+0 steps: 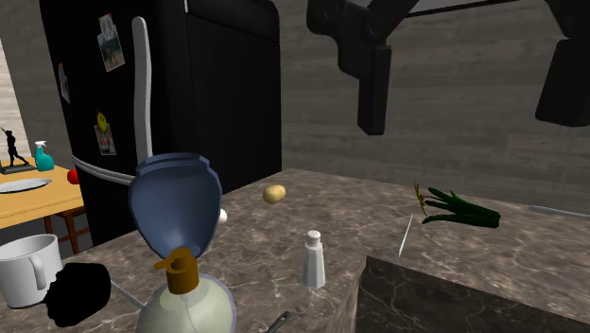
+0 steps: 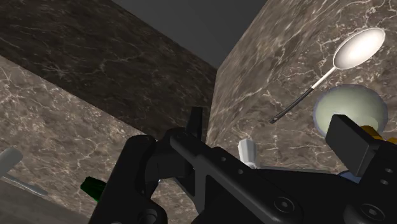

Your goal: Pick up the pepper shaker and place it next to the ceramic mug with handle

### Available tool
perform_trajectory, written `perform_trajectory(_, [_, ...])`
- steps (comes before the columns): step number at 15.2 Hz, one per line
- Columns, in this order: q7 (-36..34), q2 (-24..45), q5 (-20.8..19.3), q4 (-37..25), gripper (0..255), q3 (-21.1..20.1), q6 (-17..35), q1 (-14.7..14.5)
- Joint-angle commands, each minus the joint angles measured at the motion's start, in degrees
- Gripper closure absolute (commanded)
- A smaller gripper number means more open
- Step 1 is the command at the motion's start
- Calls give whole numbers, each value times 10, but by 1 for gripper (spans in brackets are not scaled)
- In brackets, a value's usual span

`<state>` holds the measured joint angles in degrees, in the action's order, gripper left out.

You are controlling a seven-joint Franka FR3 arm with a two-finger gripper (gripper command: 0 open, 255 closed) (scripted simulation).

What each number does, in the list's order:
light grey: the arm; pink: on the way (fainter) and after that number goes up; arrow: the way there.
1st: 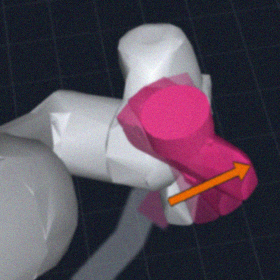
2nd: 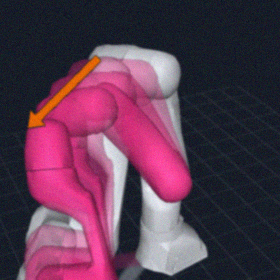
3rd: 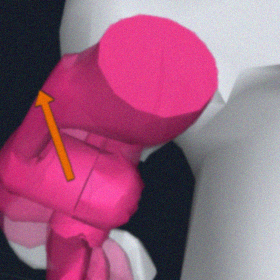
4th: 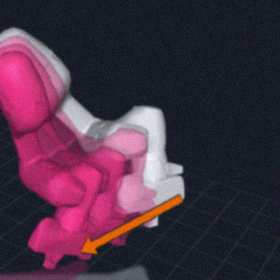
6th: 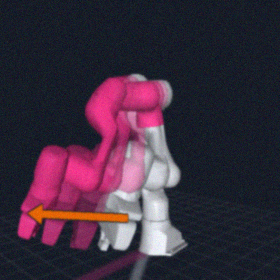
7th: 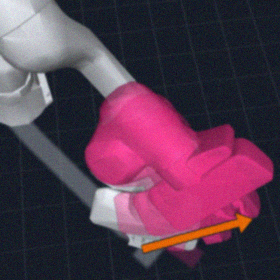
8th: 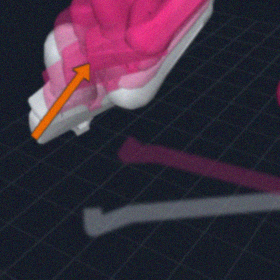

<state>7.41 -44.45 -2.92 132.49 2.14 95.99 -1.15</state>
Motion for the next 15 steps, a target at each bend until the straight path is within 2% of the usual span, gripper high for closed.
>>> perform_trajectory(1, [0, 0, 0, 0, 0, 0, 0, 0])
perform_trajectory(8, [-20, 133, 1, -20, 0, -19, 99, -9])
perform_trajectory(15, [-41, 280, -5, -76, 0, -38, 175, -16])
